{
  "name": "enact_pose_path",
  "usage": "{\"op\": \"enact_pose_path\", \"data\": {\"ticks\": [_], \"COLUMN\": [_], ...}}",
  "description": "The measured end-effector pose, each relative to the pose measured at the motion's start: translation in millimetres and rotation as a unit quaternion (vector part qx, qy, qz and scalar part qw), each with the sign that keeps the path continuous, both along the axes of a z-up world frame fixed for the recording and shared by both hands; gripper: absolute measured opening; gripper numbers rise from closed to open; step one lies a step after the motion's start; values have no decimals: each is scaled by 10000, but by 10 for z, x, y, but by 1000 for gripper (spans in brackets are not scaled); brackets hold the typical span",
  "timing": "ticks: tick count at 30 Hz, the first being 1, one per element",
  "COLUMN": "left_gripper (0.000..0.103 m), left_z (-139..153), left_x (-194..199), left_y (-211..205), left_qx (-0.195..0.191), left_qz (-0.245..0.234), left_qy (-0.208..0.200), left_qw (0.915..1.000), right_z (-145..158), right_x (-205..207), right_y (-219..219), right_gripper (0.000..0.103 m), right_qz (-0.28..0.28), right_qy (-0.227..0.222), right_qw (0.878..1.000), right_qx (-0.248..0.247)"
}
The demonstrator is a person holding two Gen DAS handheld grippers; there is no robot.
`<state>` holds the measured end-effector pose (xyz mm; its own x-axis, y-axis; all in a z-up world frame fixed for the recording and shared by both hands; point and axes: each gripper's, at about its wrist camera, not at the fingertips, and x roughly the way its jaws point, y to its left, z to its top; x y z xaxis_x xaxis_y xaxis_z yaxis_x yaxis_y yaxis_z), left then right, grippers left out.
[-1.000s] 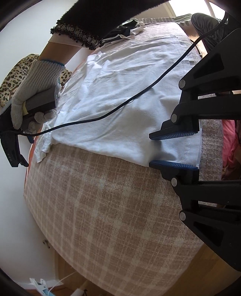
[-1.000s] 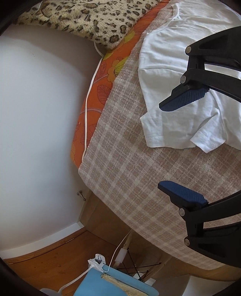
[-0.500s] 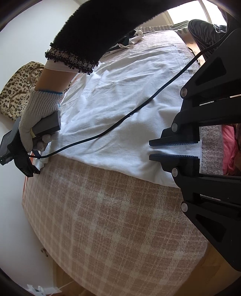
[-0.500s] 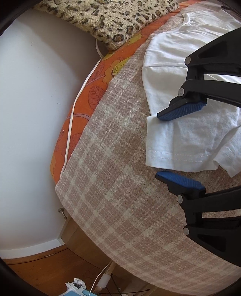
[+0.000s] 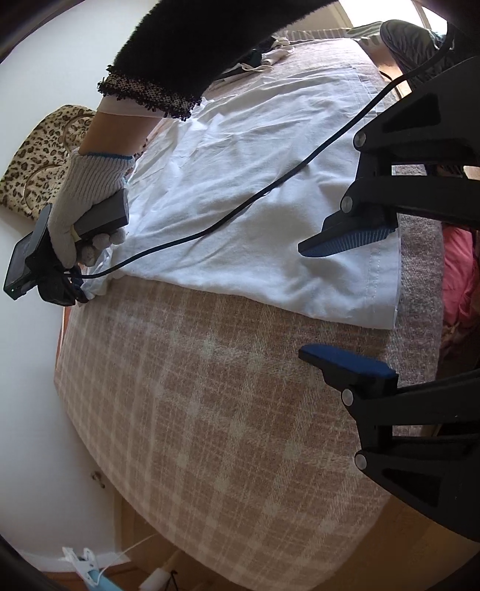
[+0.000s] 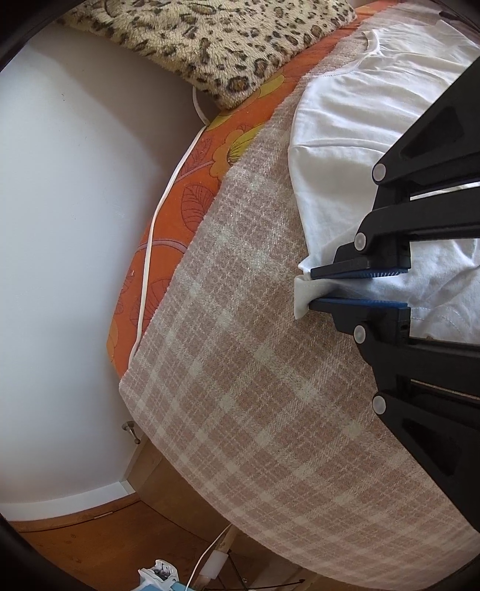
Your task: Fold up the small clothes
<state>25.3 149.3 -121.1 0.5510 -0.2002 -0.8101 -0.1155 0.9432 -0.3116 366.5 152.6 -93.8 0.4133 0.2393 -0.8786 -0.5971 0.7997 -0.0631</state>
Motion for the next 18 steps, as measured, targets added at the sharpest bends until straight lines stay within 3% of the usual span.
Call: {"op": "enact_pose_path", "data": {"ticks": [1, 3, 7, 12, 18], "left_gripper": [12, 6, 4, 4, 4], "left_z": [-20, -37, -39, 210, 380], "left_x": [18, 32, 61, 4, 8], "left_y": [-39, -60, 28, -168, -401], "left_qx": [43, -15, -595, -492, -454], "left_qz": [-91, -208, -136, -423, -755], "left_qy": [29, -95, -90, -514, -750], "left_qw": [9999, 9997, 9981, 9966, 9933], "right_z": [15, 51, 152, 354, 566], "right_x": [15, 51, 107, 164, 215], "right_y": [-16, -60, -153, -394, -777], "right_gripper": [5, 5, 4, 2, 2], "right_qz": [-25, -82, -142, -287, -479], "right_qy": [0, 35, 47, -69, -152], "right_qw": [10000, 9999, 9995, 9984, 9956], "right_qx": [34, 129, 266, 481, 796]}}
